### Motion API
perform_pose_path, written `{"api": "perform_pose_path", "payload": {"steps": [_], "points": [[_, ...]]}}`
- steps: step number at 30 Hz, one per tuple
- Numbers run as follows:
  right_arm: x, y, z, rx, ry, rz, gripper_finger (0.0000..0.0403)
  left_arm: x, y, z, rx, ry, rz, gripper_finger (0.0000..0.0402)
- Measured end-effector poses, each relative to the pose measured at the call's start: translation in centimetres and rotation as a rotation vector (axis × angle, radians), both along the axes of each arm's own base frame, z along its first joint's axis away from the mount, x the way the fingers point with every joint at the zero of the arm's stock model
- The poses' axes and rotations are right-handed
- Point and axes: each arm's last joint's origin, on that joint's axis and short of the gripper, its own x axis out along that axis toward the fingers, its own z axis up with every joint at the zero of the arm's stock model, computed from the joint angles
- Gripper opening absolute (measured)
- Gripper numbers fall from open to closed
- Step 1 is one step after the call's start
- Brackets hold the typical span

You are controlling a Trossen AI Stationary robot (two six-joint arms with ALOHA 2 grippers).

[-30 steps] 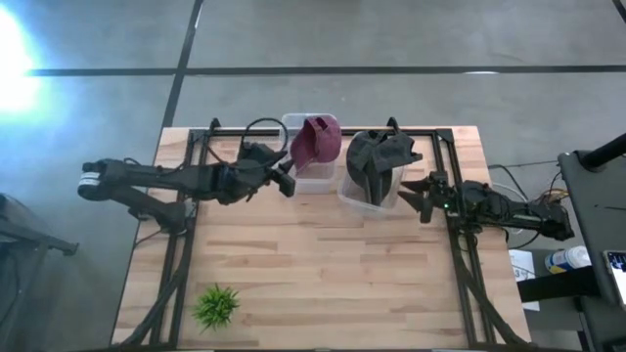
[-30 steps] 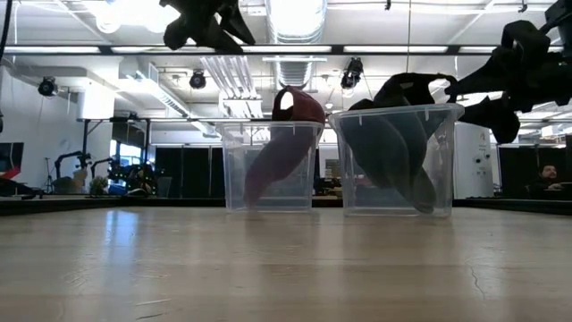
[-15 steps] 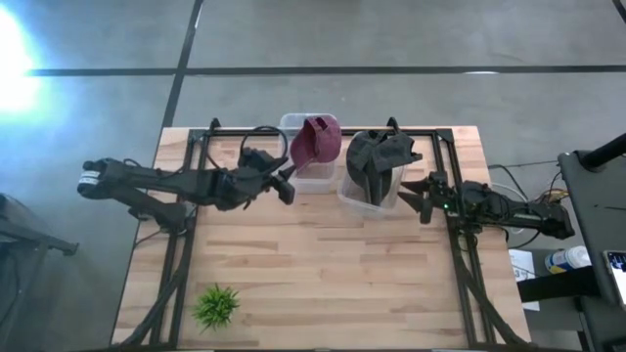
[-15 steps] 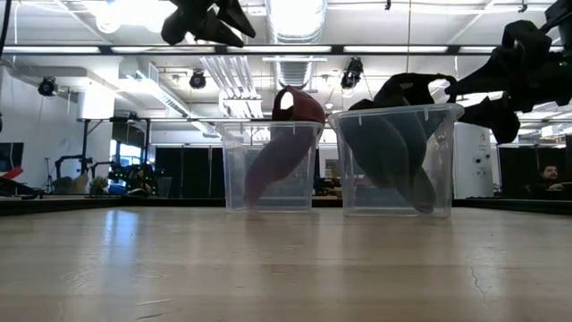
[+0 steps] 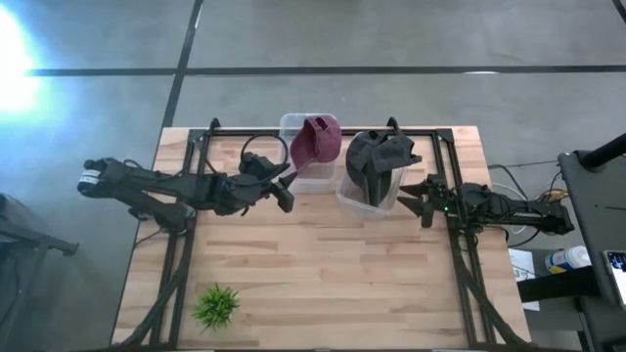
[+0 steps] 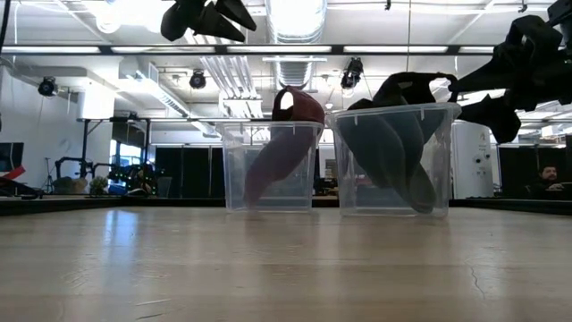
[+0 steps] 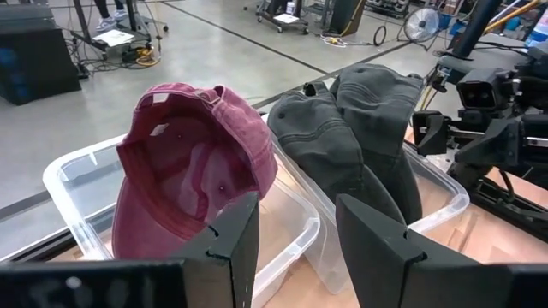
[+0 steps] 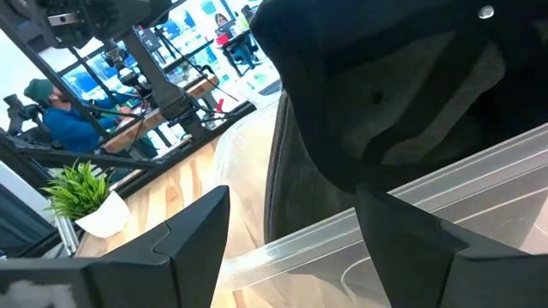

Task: Pick & Place hat
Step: Return to Home Position

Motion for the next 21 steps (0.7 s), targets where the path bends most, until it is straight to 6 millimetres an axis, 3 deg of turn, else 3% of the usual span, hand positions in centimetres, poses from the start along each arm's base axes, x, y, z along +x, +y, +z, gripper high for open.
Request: {"api": "perform_pose_path", "payload": {"steps": [21], "points": [[0.02,0.01,-0.07,-0.077,0.027,0.017,0.0244,-0.01,-0.13,0.0,0.02,0.016,-0.012,0.0149]]}}
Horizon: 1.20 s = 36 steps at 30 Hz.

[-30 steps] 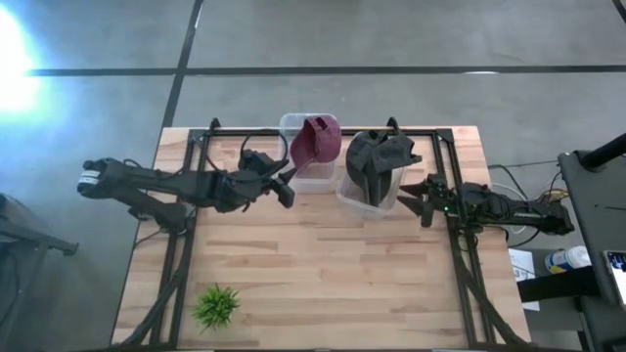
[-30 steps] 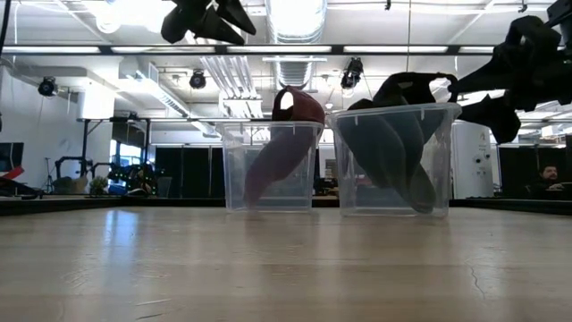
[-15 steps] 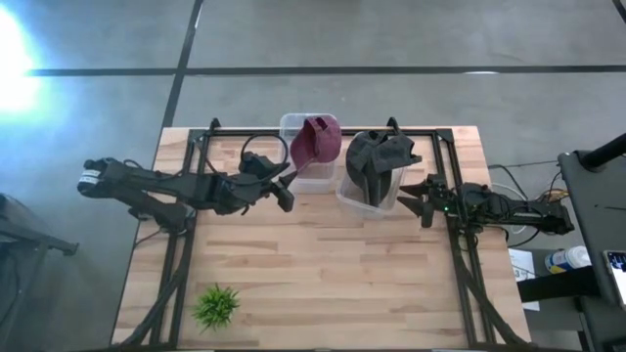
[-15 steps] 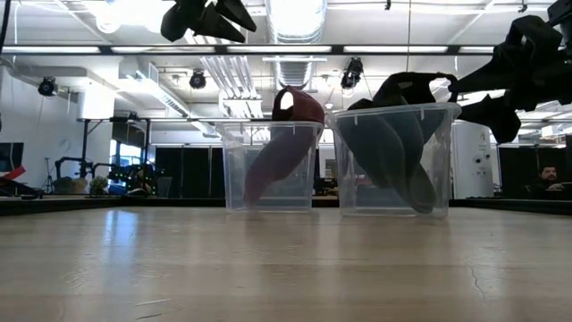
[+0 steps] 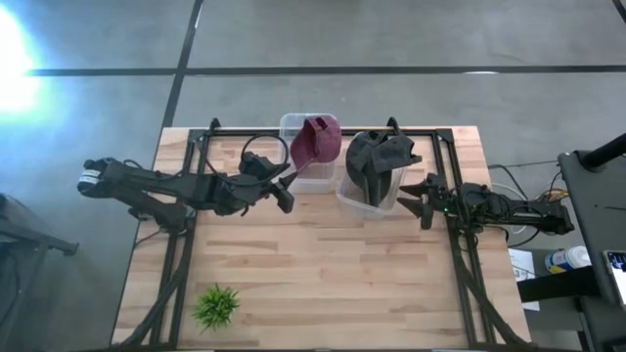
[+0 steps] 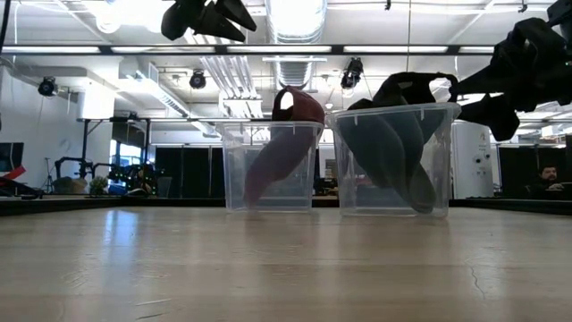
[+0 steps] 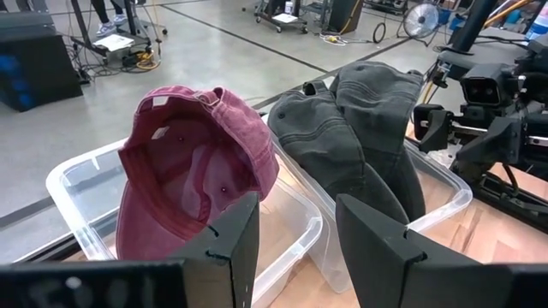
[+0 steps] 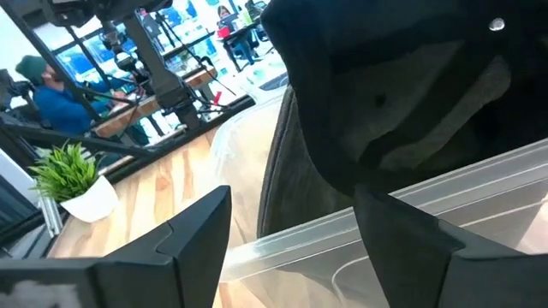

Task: Pick & Place hat
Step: Return to Home Position

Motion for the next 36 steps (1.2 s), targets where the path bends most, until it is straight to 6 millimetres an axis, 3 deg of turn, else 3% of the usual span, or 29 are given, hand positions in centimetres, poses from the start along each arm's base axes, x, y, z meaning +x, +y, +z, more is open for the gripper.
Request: {"api": "perform_pose_path", "payload": {"steps": [8,14,21,29,36], "points": [[0.0,0.0,0.0,0.065,-0.022,-0.011,0.0246,0.0,0.0,0.0,0.002,0.001,-0.001,0.0149],[0.1,0.2,0.0,-0.175,0.031,0.114,0.0251,0.0,0.0,0.0,0.002,0.001,-0.001,0.0149],[0.8,1.0,-0.3,-0.376,-0.129,0.399,0.0246,0.0,0.0,0.0,-0.007,-0.006,0.002,0.0149],[1.2,1.0,-0.9,-0.37,-0.061,0.406,0.0243,-0.2,0.0,-0.3,0.013,0.047,-0.004,0.0149],[1.8,1.0,-1.3,-0.284,0.002,0.409,0.0245,-0.4,0.0,-2.7,-0.029,0.09,0.009,0.0149]]}}
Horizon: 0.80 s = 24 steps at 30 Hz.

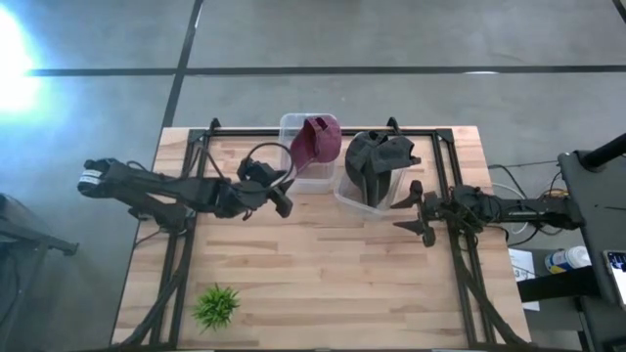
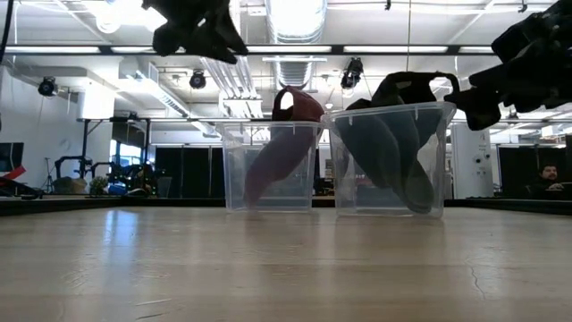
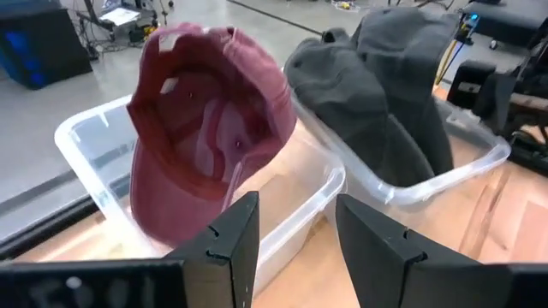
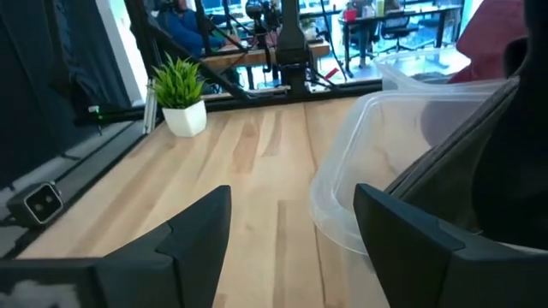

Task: Pick & Place hat
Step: Return to Home Position

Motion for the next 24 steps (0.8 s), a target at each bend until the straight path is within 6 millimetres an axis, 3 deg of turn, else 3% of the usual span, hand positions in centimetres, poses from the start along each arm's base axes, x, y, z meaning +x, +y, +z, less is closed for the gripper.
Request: {"api": "perform_pose_path", "payload": {"steps": [4,7,10,13,15,24], "points": [[0.1,0.0,-0.1,-0.006,0.008,0.001,0.025,-0.2,0.0,-0.7,-0.015,0.01,0.009,0.0149],[0.1,0.0,0.0,-0.051,-0.005,0.008,0.0251,-0.5,-0.8,0.0,-0.218,-0.113,-0.063,0.0149],[0.1,0.0,0.1,-0.09,-0.03,0.012,0.0249,-0.5,-2.4,1.2,-0.121,-0.091,-0.399,0.0149],[0.1,0.0,0.2,-0.106,-0.046,0.012,0.0245,-0.7,-3.3,2.8,-0.059,-0.209,-0.709,0.0149],[0.1,0.0,0.3,-0.098,-0.05,0.01,0.0243,-1.2,-3.4,4.1,-0.004,-0.287,-0.819,0.0149],[0.1,0.0,0.3,-0.095,-0.056,0.009,0.0248,-2.4,-3.0,5.6,0.06,-0.367,-0.83,0.0149]]}}
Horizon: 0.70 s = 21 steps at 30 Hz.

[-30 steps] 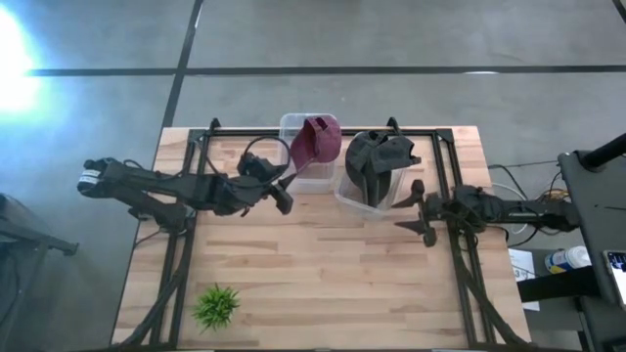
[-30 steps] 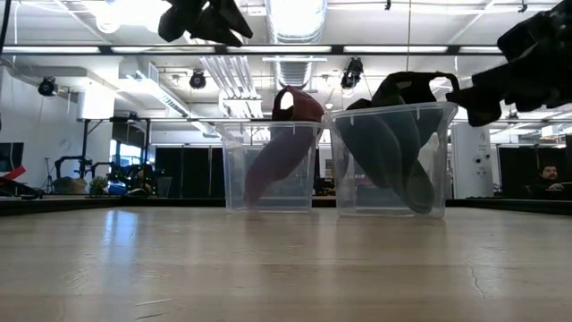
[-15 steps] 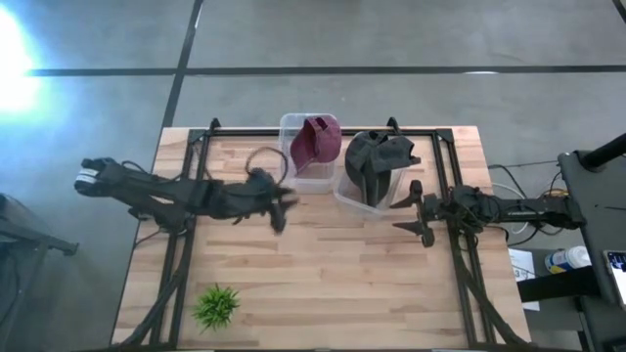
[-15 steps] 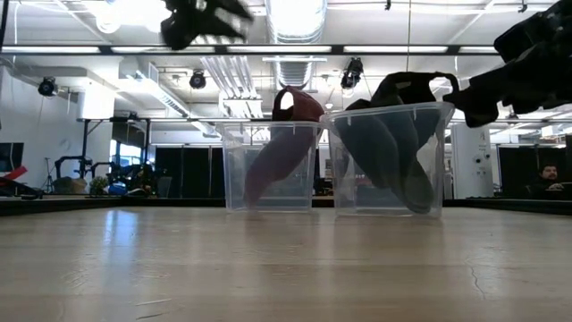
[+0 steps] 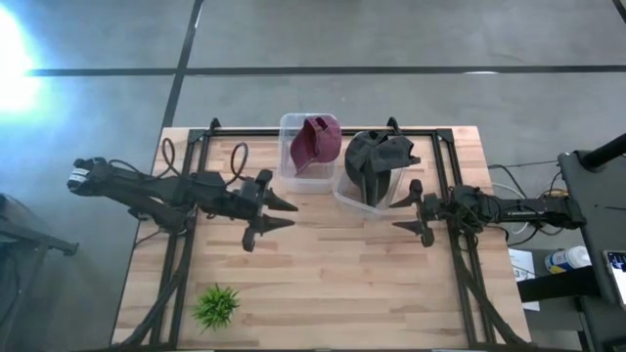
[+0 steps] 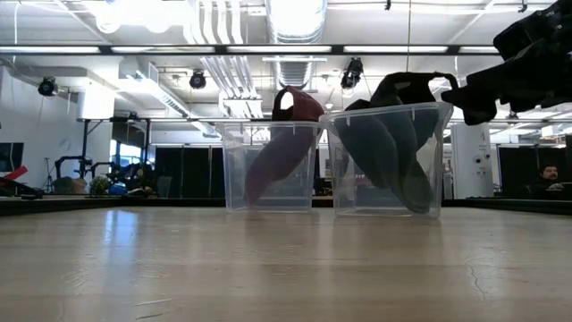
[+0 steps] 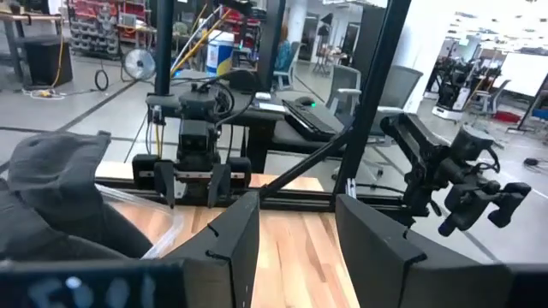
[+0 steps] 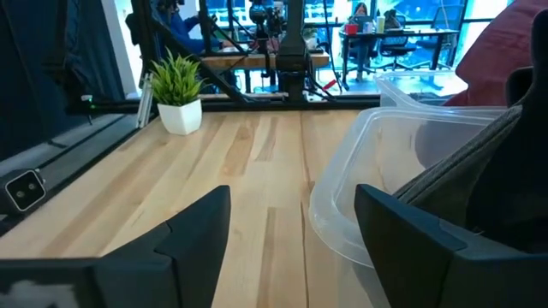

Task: Pick & Place hat
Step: Return to Home Position

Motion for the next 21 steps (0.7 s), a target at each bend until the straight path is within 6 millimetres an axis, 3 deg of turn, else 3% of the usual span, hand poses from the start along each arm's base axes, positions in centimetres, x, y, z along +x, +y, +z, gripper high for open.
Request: {"api": "perform_pose_path", "payload": {"steps": [5,8,11,15,21], "points": [[0.0,0.0,0.0,0.0,-0.001,0.0,0.0251,-0.6,0.1,-0.5,-0.002,0.075,0.005,0.0149],[0.0,0.0,0.0,0.0,-0.003,0.0,0.0248,-1.0,0.4,-1.5,0.117,0.097,0.03,0.0149],[0.0,0.0,0.0,-0.001,-0.002,0.0,0.0245,-1.7,1.1,-3.3,0.194,0.071,0.128,0.0149],[0.0,0.0,0.0,-0.001,-0.002,0.0,0.0243,-4.0,2.9,-5.5,0.099,-0.095,0.312,0.0149],[0.0,0.0,0.0,-0.001,-0.001,0.0,0.0245,-7.8,5.6,-10.2,0.041,-0.208,0.411,0.0149]]}}
